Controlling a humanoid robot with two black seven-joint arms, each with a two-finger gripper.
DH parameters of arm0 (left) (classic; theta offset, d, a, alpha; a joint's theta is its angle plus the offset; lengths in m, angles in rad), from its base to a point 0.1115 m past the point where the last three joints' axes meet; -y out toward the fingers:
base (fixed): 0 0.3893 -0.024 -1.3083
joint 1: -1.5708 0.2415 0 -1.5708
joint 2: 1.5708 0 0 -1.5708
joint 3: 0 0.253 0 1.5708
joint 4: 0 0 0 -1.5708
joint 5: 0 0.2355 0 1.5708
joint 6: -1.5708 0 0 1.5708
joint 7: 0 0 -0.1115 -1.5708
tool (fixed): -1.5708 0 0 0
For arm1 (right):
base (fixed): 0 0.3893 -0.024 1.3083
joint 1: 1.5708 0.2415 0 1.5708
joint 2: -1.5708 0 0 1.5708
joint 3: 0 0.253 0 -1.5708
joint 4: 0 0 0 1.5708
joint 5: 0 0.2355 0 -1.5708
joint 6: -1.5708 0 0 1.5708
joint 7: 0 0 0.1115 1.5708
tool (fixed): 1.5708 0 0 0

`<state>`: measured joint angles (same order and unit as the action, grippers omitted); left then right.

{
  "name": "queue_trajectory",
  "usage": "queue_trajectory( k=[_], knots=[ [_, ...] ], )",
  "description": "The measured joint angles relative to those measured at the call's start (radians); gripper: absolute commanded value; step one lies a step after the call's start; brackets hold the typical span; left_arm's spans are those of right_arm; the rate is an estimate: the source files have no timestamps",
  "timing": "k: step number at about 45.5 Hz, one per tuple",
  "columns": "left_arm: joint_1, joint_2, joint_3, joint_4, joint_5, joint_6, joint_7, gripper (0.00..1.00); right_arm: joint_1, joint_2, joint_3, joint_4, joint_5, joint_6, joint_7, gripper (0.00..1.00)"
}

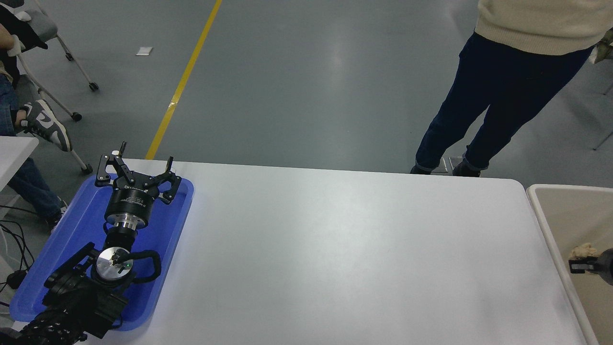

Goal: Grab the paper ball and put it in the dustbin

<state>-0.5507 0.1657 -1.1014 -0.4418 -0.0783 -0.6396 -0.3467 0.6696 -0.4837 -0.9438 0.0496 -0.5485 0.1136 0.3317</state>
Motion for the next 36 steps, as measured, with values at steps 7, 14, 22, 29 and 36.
queue_trajectory(
  k=[7, 14, 22, 29, 36],
  knots=[
    [0.0, 0.0, 0.0, 0.0, 0.0, 0.0, 0.0, 1.0, 0.002, -0.009, 0.042, 0.003, 0.011, -0.007, 0.0, 1.0],
    [0.0, 0.0, 0.0, 0.0, 0.0, 0.0, 0.0, 1.0, 0.017, -0.014, 0.195, 0.019, 0.017, -0.02, 0.005, 1.0],
    [0.0, 0.0, 0.0, 0.0, 0.0, 0.001, 0.0, 1.0, 0.042, -0.035, 0.557, 0.119, 0.02, -0.024, 0.007, 1.0],
    [0.0, 0.0, 0.0, 0.0, 0.0, 0.002, 0.0, 1.0, 0.032, -0.059, 0.979, 0.259, 0.023, -0.02, 0.006, 1.0],
    [0.0, 0.0, 0.0, 0.0, 0.0, 0.002, 0.0, 1.0, 0.014, -0.067, 1.283, 0.418, 0.043, -0.015, 0.006, 1.0]
  ],
)
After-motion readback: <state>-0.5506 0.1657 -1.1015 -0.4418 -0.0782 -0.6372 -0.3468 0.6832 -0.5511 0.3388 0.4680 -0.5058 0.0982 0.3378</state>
